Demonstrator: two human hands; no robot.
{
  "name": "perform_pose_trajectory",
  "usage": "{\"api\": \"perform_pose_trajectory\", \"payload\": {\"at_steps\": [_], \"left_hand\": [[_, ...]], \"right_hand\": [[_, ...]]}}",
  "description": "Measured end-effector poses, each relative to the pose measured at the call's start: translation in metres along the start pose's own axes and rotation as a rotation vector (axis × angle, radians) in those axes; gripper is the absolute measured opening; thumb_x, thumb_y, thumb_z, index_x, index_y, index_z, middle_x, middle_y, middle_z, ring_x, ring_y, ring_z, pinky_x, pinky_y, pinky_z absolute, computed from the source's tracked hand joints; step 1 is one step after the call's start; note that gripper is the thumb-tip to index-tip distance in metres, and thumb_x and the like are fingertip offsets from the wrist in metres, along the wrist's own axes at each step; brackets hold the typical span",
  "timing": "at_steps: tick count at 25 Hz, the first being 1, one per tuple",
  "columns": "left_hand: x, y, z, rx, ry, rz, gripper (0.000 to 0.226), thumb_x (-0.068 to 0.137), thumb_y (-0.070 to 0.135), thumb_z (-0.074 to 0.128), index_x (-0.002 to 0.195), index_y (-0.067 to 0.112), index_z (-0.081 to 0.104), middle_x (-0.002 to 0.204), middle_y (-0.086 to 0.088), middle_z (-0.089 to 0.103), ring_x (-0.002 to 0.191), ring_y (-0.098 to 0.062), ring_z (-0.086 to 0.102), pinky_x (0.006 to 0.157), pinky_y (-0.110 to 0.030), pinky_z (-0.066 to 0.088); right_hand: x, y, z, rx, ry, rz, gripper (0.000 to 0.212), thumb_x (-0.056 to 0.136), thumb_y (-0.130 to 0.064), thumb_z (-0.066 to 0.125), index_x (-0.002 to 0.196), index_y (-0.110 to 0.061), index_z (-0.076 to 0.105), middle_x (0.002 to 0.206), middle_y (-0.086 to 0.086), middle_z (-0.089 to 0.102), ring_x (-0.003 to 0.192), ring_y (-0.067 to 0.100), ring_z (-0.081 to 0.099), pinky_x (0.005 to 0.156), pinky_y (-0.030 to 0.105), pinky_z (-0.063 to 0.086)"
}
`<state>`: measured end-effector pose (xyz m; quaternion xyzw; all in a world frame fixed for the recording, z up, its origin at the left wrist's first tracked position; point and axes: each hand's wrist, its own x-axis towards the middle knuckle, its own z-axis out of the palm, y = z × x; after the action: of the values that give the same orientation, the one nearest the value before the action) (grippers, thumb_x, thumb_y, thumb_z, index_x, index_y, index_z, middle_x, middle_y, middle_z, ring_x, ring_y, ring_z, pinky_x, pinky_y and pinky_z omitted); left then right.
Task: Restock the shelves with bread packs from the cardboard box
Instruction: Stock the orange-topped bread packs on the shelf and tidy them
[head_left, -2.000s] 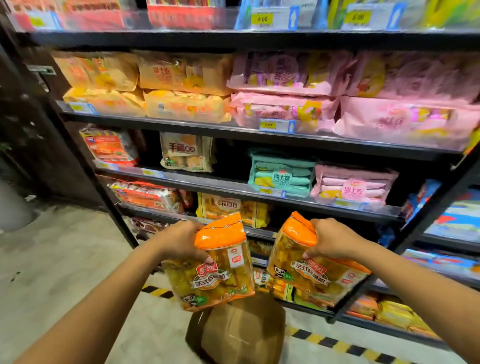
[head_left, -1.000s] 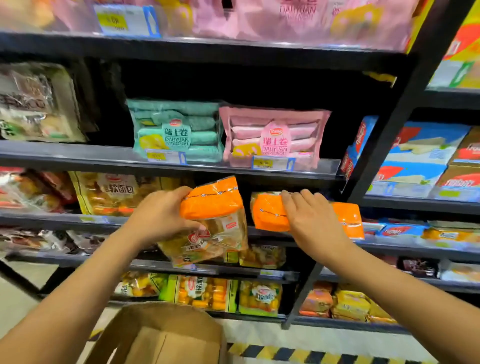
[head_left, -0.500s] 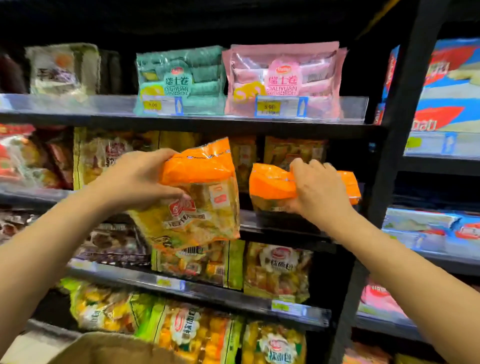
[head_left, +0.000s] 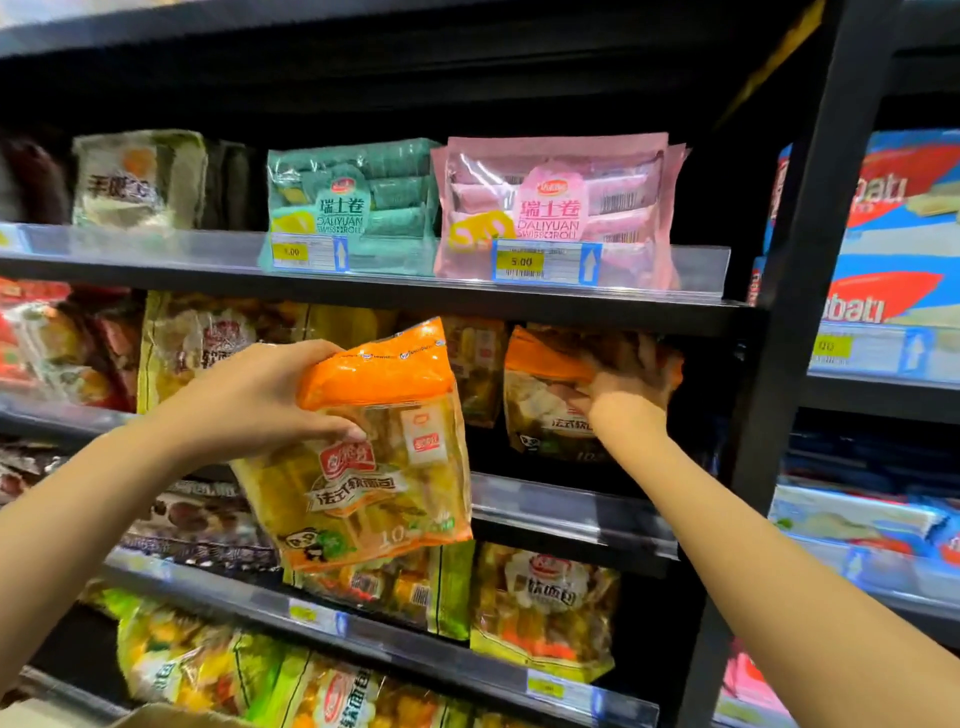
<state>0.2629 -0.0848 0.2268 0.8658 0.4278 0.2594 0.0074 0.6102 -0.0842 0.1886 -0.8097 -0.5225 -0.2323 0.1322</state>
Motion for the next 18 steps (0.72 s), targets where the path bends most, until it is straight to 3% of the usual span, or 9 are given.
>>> {"api": "perform_pose_trajectory", "payload": {"at_steps": [2, 7, 11, 15, 18], "left_hand": [[0.008, 0.002, 0.004, -0.034, 0.003, -0.012, 0.087, 0.050, 0.079, 0.067, 0.122, 0.034, 0.053, 0.091, 0.024, 0.056, 0.083, 0.001, 0.060, 0.072, -0.033, 0.055], [0.023, 0.000, 0.014, -0.154, 0.001, -0.058, 0.070, 0.049, 0.059, 0.074, 0.111, 0.035, 0.052, 0.091, 0.019, 0.060, 0.079, 0.000, 0.061, 0.063, -0.021, 0.049], [0.025, -0.006, 0.016, -0.191, -0.011, -0.061, 0.072, 0.046, 0.063, 0.073, 0.110, 0.035, 0.053, 0.093, 0.015, 0.064, 0.080, -0.003, 0.064, 0.063, -0.024, 0.052], [0.031, -0.009, 0.016, -0.208, -0.016, -0.057, 0.072, 0.048, 0.065, 0.075, 0.110, 0.035, 0.053, 0.094, 0.014, 0.064, 0.081, -0.004, 0.064, 0.063, -0.023, 0.052], [0.032, -0.007, 0.012, -0.200, -0.042, -0.019, 0.084, 0.039, 0.079, 0.067, 0.110, 0.037, 0.052, 0.095, 0.018, 0.062, 0.081, 0.000, 0.063, 0.061, -0.020, 0.050]], "right_hand": [[0.019, 0.001, 0.011, 0.049, 0.034, 0.112, 0.079, 0.079, -0.078, 0.041, 0.146, -0.040, 0.027, 0.159, 0.013, 0.010, 0.145, 0.040, 0.003, 0.112, 0.064, 0.002], [0.046, 0.000, 0.044, 0.743, 0.231, 0.496, 0.133, 0.053, -0.074, 0.073, 0.152, -0.013, 0.008, 0.158, 0.023, 0.003, 0.145, 0.044, 0.006, 0.113, 0.063, 0.012], [0.055, 0.001, 0.068, 1.095, 0.251, 0.548, 0.133, 0.052, -0.055, 0.086, 0.151, -0.021, 0.003, 0.156, 0.017, 0.020, 0.142, 0.039, 0.022, 0.112, 0.056, 0.028], [0.060, 0.001, 0.079, 1.123, 0.169, 0.610, 0.131, 0.050, -0.063, 0.082, 0.149, -0.022, 0.008, 0.152, 0.016, 0.028, 0.139, 0.041, 0.028, 0.111, 0.058, 0.027], [0.056, -0.003, 0.067, 1.016, 0.140, 0.628, 0.129, 0.054, -0.065, 0.079, 0.149, -0.022, 0.005, 0.153, 0.019, 0.023, 0.140, 0.043, 0.024, 0.110, 0.060, 0.026]]}}
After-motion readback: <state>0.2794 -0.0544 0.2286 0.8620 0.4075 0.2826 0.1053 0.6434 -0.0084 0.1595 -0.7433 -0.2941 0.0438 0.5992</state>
